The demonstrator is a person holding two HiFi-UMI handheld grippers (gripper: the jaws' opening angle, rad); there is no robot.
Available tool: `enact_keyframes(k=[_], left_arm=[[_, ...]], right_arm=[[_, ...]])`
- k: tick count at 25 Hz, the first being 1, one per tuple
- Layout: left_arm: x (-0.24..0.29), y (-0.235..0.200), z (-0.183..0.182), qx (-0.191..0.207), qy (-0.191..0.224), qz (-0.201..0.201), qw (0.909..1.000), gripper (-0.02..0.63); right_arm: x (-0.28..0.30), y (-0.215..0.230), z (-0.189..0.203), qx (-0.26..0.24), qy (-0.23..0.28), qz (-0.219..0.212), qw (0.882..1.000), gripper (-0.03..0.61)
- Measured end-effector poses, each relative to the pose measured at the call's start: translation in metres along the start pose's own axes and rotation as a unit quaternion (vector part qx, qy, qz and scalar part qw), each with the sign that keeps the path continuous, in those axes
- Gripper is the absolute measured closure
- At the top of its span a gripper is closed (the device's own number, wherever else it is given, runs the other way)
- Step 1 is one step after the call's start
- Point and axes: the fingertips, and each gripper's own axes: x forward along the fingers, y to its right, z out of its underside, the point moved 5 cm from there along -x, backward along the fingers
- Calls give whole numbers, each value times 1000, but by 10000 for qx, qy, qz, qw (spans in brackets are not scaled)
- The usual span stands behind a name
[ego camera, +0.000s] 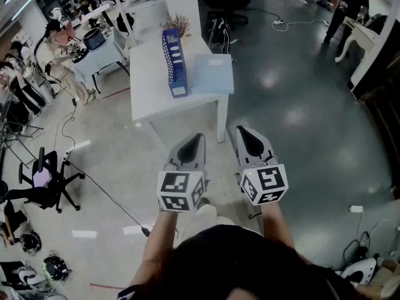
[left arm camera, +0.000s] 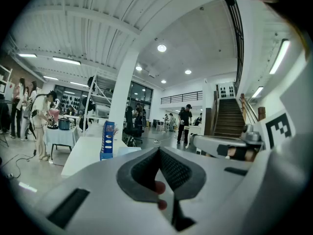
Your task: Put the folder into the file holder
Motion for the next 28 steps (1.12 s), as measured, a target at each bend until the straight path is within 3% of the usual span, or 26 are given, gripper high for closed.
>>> enact_keyframes(k=[13,28], left_arm=[[18,-49,-8,122,175,115,9997,609],[57,-87,-7,226,27,688,9974,609]], right_arm=[[47,-9,6,-16,37,239,9997,578],[102,-13,11,-27,-73,510,9987,578]])
